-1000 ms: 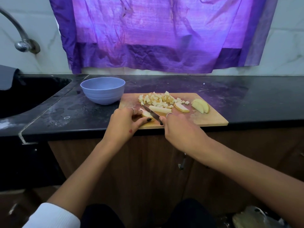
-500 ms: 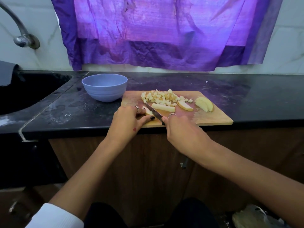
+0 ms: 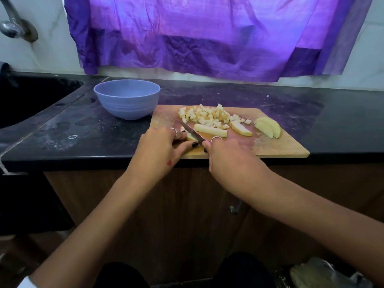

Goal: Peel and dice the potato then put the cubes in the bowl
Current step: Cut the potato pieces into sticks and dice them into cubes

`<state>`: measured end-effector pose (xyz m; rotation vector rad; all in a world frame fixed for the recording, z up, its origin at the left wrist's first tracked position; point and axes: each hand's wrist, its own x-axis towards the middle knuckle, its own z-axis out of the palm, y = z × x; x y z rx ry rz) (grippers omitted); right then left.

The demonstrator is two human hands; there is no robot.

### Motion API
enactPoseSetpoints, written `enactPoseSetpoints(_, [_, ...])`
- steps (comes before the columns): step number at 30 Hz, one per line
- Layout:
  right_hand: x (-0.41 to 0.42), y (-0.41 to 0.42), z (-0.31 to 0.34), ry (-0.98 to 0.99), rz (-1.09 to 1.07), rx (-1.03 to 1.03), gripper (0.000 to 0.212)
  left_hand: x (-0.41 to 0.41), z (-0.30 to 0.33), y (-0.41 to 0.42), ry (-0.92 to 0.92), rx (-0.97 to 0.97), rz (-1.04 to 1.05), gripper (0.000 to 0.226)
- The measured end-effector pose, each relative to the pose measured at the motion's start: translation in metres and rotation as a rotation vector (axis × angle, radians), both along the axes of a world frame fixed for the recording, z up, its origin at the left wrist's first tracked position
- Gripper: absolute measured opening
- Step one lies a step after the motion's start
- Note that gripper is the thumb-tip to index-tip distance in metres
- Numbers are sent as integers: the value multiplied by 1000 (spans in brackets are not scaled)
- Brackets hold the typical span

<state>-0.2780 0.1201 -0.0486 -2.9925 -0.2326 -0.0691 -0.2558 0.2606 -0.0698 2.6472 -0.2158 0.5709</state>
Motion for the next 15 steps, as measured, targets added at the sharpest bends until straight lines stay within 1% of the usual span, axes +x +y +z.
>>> enactPoseSetpoints(1, [3, 1, 1, 6, -4, -26, 34, 0, 0, 0, 16, 20, 2, 42])
enactPoseSetpoints(3, [6, 2, 4, 25, -8, -51, 36, 3, -1, 4, -13, 14, -13, 45])
enactPoseSetpoints(5, [7, 2, 6, 55, -7, -50, 38, 7, -4, 8, -86, -63, -30, 57])
enactPoseSetpoints(6, [6, 2, 6, 62, -5, -47, 38, 9, -4, 10, -90, -82, -46, 63])
enactPoseSetpoints(7, [5, 1, 6, 56, -1, -41, 37, 11, -4, 10, -67, -67, -77, 68])
enactPoseSetpoints(9, [4, -1, 5, 22, 7, -25, 34, 15, -3, 11, -2, 27, -194, 75])
enactPoseSetpoints(10, [4, -2, 4, 14, 10, -12, 33, 17, -2, 12, 16, 83, -245, 75])
enactPoseSetpoints(12, [3, -3, 5, 21, 19, 3, 32, 19, 0, 15, 50, 139, -281, 73])
enactPoseSetpoints(15, [6, -6, 7, 9, 54, 8, 29, 20, 0, 16, 52, 47, -282, 80])
